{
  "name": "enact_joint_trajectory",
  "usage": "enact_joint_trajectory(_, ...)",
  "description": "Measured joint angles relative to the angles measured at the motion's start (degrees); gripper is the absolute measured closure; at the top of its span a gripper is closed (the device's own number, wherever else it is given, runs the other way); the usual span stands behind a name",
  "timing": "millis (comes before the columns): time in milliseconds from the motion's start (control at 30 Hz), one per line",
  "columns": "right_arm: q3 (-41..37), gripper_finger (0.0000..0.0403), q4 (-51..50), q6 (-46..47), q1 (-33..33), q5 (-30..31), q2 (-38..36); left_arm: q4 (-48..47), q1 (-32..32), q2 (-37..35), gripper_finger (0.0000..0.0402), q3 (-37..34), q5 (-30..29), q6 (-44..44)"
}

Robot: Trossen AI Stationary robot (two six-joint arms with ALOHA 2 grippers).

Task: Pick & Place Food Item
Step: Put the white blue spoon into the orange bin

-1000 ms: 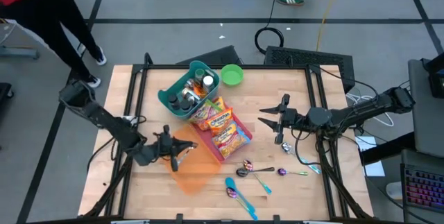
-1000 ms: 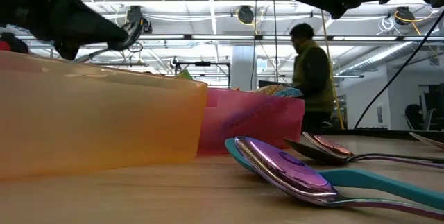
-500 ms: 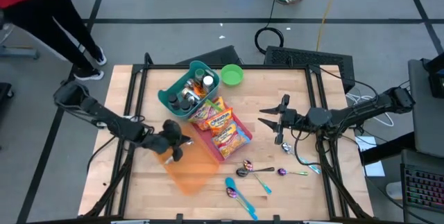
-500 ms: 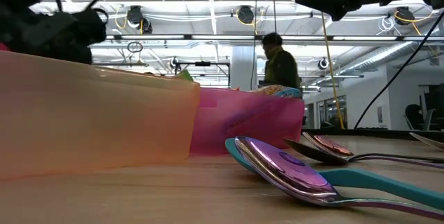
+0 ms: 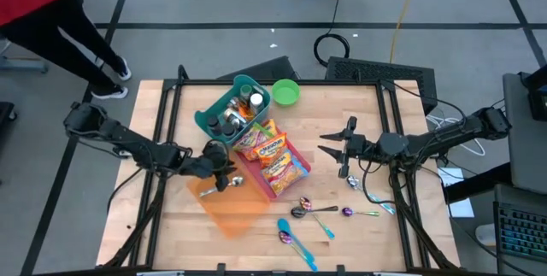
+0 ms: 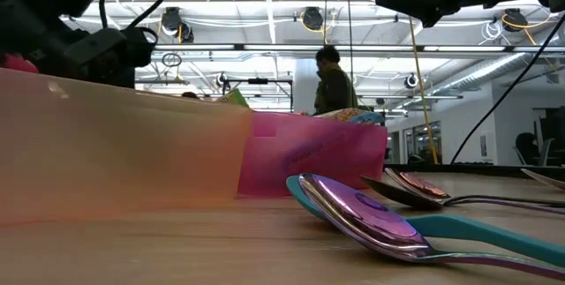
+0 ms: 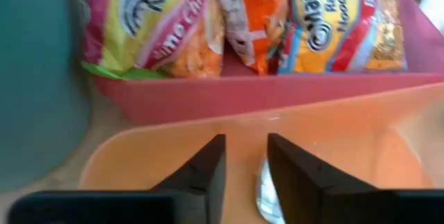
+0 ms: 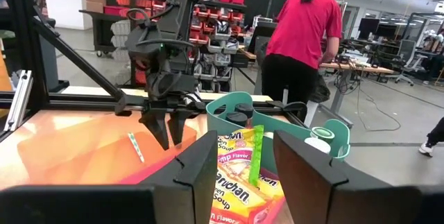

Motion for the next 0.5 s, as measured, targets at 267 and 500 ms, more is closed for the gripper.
enact_joint_trajectory(267, -0.04, 0.0271, 1.09, 0.05, 0.18, -0.3, 0.0, 3.51, 2.29, -5.76, 0.0206, 0.0, 5.89, 2.16)
enact_joint_trajectory(500, -0.04, 0.0271, 7.78, 0.07, 0.92, -12.51, -0.02, 14.92, 2.13, -12.0, 0.019, 0.04, 7.4, 9.08)
